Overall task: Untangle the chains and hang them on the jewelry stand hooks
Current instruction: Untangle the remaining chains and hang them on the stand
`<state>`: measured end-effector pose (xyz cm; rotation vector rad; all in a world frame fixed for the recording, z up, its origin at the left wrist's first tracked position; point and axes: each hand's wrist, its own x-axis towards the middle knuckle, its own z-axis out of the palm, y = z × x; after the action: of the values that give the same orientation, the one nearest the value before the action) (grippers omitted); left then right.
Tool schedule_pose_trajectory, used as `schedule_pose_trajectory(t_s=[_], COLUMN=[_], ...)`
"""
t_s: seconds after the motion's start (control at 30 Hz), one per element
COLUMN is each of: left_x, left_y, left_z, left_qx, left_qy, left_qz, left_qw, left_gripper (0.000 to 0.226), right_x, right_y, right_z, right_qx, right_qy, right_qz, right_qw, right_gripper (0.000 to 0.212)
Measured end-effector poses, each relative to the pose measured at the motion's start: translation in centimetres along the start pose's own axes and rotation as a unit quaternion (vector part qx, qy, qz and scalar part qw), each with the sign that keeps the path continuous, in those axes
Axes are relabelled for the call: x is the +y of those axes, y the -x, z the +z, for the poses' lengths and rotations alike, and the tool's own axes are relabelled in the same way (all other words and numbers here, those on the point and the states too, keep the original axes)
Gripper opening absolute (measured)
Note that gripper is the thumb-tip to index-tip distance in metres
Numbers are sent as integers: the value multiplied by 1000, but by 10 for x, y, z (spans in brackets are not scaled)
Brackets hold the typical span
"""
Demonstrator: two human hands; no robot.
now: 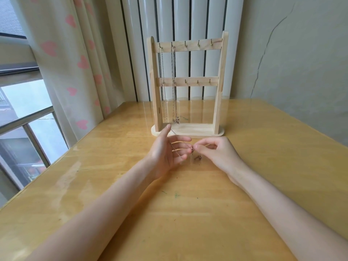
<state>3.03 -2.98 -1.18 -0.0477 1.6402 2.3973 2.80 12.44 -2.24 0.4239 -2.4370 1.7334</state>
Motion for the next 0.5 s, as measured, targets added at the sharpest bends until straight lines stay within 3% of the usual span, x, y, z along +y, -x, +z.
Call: schedule_pose_trajectory(t_s=[0.3,0.43,0.5], left_x=[1,2,1], left_y=[-2,-4,-5], left_z=[-4,-3,-3], left_qx=[8,28,67], left_qy=[45,24,-48], left_qz=[-9,14,62], left_qw=[999,999,995], left_gripper=[58,27,19], right_x=[-4,0,2], right_y=[3,0,-1], right_z=[-2,-5,-7], right_qx=[-55,-20,-3], right_qy=[-96,-117,-120], right_qz=[23,59,79], right_qw=[994,991,990], right_gripper=[8,9,10])
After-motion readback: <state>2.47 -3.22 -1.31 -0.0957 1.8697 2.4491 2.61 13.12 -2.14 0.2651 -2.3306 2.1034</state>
